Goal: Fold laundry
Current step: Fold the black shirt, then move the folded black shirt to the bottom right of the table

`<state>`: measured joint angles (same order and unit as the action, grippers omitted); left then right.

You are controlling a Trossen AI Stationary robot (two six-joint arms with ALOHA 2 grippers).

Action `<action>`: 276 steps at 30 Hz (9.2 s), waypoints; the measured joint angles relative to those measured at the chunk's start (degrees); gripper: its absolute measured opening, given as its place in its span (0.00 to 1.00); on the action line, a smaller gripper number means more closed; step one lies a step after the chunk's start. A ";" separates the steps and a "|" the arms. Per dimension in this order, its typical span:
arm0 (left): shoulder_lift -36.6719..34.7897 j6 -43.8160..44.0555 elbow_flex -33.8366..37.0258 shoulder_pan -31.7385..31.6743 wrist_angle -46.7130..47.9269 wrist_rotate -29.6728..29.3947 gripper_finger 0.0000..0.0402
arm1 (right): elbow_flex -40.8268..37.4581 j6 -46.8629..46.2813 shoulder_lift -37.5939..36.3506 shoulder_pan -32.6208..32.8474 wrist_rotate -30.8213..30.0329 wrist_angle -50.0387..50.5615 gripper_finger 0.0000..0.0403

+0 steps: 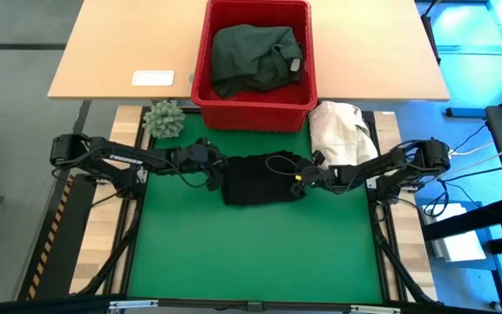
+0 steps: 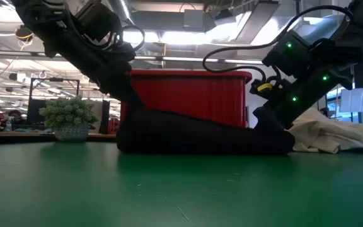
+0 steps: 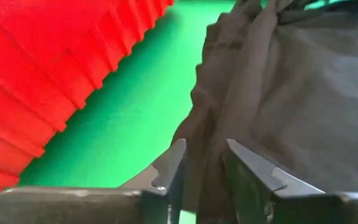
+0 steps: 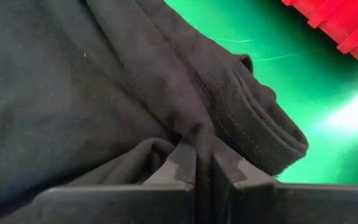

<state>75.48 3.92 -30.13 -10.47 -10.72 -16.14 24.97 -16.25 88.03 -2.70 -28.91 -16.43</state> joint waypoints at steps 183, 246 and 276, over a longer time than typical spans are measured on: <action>11.50 0.48 -12.39 20.92 -3.43 -15.85 0.30 | 5.44 6.08 -14.21 15.06 -3.85 5.77 0.15; -8.19 1.99 -13.00 26.77 20.89 -27.53 0.00 | 19.63 10.58 0.35 9.26 7.95 15.20 0.02; -1.79 6.52 -12.96 22.37 20.82 -21.81 0.00 | 19.77 0.69 8.46 15.15 24.93 21.10 0.00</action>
<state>73.69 10.44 -43.09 11.90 10.10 -37.95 44.74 -15.57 96.49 12.45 -3.98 4.68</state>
